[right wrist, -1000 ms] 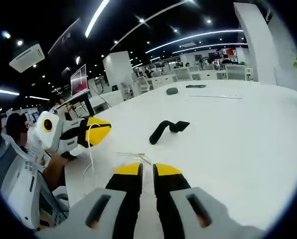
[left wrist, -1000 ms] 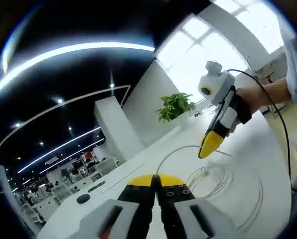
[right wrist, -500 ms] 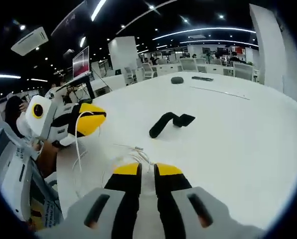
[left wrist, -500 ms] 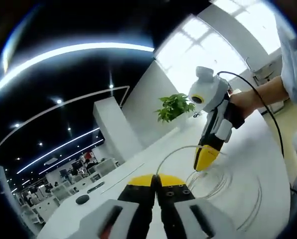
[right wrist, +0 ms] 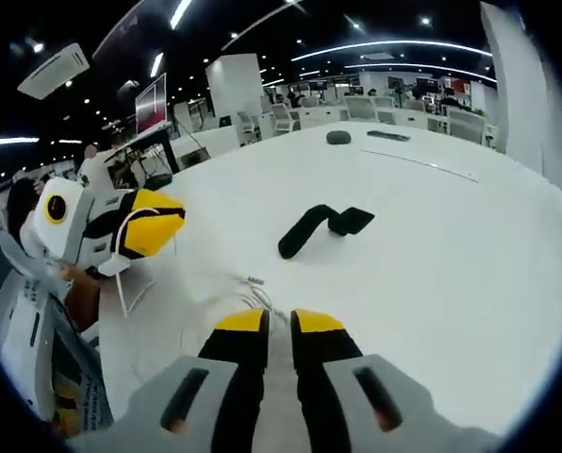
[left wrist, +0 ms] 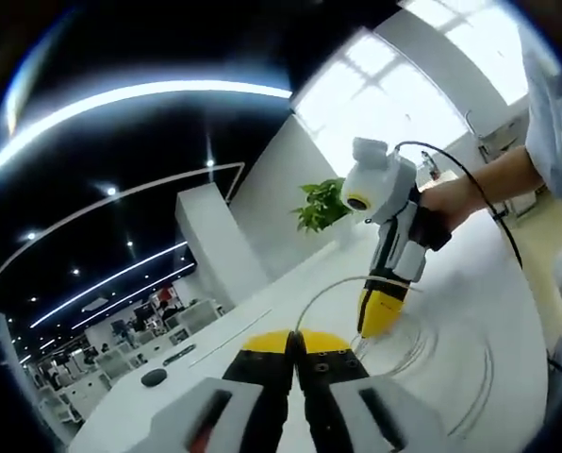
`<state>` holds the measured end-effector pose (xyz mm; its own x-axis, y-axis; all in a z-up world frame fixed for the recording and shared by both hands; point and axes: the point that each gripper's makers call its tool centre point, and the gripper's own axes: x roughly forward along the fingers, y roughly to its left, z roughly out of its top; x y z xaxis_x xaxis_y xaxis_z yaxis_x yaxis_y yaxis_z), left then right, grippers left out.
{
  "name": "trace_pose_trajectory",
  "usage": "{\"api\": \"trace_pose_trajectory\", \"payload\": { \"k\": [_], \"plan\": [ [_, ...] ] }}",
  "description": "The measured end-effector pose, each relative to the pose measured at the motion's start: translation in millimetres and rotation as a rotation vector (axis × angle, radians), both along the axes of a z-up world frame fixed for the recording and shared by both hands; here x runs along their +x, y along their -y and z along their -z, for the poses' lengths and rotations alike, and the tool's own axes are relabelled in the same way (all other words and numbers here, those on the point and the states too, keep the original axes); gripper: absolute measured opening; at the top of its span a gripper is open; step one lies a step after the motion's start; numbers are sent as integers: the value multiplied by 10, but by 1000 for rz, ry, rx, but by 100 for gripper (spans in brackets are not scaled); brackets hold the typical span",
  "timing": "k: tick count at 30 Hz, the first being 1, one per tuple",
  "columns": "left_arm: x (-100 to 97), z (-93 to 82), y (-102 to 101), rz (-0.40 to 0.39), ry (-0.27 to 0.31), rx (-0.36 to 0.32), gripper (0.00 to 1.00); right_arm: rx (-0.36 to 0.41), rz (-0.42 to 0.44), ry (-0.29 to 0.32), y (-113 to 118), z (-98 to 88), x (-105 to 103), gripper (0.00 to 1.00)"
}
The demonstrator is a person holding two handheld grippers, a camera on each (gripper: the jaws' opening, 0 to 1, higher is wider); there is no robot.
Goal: Peel open the Velcro strap on the desktop, arrange the wired earphones neatly onto it, and close the Velcro strap to secure them.
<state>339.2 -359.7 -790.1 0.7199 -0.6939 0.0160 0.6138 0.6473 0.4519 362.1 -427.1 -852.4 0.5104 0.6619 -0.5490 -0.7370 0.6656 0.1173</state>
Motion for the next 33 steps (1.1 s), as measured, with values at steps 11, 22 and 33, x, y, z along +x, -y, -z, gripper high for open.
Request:
{"api": "trace_pose_trajectory", "payload": {
  "k": [11,22,33],
  "plan": [
    [0,3,2,3,-1,-5,6,-124,-47,30,-40,4,-9,4],
    [-22,6,36,9,12,14,6,-84,4,132,20,-264,-33,4],
    [-62,-36,71,15,36,8,6,24,23,214,-61,-536,-171,4]
  ]
}}
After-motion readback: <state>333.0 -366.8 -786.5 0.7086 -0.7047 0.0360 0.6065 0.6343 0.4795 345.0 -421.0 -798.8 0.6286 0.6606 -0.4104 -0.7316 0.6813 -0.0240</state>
